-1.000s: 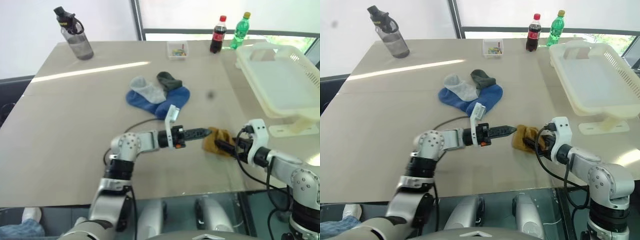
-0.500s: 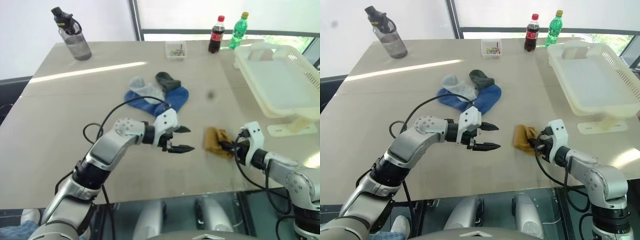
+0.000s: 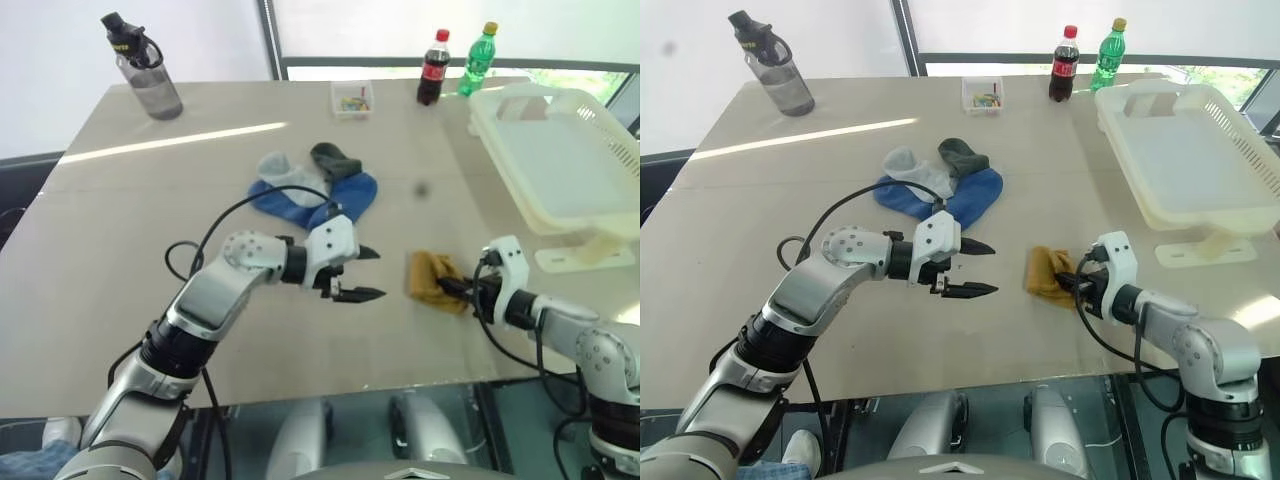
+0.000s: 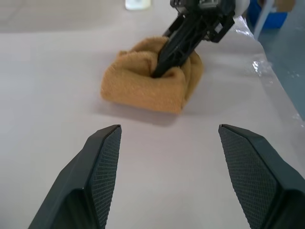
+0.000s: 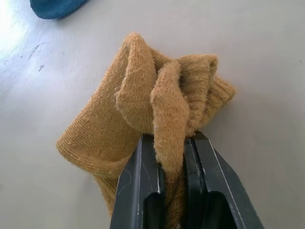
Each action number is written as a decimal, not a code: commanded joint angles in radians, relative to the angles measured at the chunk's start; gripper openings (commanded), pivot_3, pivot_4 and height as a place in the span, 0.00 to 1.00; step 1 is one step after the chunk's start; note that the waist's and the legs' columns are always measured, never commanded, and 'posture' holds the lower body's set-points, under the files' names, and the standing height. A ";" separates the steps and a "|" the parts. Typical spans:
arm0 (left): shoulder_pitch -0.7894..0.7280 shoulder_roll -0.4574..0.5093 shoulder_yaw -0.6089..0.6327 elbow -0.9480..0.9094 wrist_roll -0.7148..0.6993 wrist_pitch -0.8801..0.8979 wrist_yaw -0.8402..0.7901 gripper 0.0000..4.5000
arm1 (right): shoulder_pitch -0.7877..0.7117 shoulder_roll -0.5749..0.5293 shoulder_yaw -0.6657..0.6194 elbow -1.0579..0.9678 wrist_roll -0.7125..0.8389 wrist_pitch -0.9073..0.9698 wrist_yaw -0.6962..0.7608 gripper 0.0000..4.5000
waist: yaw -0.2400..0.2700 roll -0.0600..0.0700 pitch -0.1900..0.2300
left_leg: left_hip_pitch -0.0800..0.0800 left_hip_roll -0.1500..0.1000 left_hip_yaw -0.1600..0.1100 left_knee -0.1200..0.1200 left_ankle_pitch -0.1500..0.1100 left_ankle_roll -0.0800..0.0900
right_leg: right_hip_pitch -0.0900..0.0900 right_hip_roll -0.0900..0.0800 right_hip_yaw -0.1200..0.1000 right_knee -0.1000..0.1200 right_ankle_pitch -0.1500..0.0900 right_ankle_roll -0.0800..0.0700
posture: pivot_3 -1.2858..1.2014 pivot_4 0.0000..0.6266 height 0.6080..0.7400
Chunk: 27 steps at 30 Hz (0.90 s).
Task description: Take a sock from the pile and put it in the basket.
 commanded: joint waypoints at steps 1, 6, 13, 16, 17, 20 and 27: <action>-0.020 -0.014 0.057 -0.021 0.007 -0.016 0.046 0.76 | -0.096 -0.055 -0.078 -0.008 0.050 0.036 0.005 0.00 | 0.001 0.001 0.001 | 0.000 0.000 0.000 0.000 0.000 0.000 | 0.000 0.000 0.000 0.000 0.000 0.000 | 0.52 0.24 1.00; -0.087 -0.093 0.130 0.012 -0.018 0.028 0.147 0.76 | -0.222 -0.102 -0.131 0.037 0.094 0.086 0.006 0.00 | 0.006 0.001 0.002 | -0.005 -0.001 0.000 0.000 0.000 0.000 | -0.002 0.000 -0.004 0.000 0.002 -0.003 | 0.52 0.24 1.00; -0.157 -0.131 0.160 0.040 0.002 0.031 0.207 0.76 | -0.422 -0.160 -0.260 0.217 0.122 0.107 -0.019 0.00 | 0.004 0.002 0.002 | -0.013 -0.003 -0.001 0.004 0.000 0.000 | -0.008 -0.002 -0.005 0.000 0.003 -0.003 | 0.52 0.24 1.00; -0.184 -0.140 0.166 0.058 0.010 0.016 0.225 0.76 | -0.479 -0.238 -0.267 0.350 0.053 0.029 -0.014 0.00 | 0.009 0.002 0.003 | -0.014 -0.003 -0.001 0.005 0.000 0.000 | -0.009 -0.002 -0.006 0.001 0.003 -0.003 | 0.52 0.24 1.00; -0.186 -0.140 0.165 0.059 0.010 0.015 0.226 0.76 | -0.495 -0.259 -0.265 0.394 0.030 0.001 -0.015 0.00 | 0.008 0.002 0.003 | -0.014 -0.003 -0.001 0.005 0.000 0.000 | -0.009 -0.003 -0.006 0.001 0.003 -0.003 | 0.52 0.24 1.00; -0.180 -0.141 0.164 0.045 0.003 0.020 0.228 0.76 | -0.531 -0.312 -0.247 0.521 -0.039 -0.092 -0.008 0.00 | 0.006 0.002 0.003 | -0.014 -0.004 0.000 0.004 0.000 0.000 | -0.009 -0.003 -0.005 0.000 0.003 -0.003 | 0.52 0.24 1.00; -0.155 -0.138 0.166 0.008 -0.005 0.028 0.230 0.76 | -0.679 -0.378 -0.191 0.934 -0.213 -0.344 0.014 0.17 | 0.001 0.004 0.004 | -0.013 -0.003 0.001 0.004 0.000 0.000 | -0.009 -0.003 -0.004 0.001 0.003 -0.003 | 0.52 0.24 1.00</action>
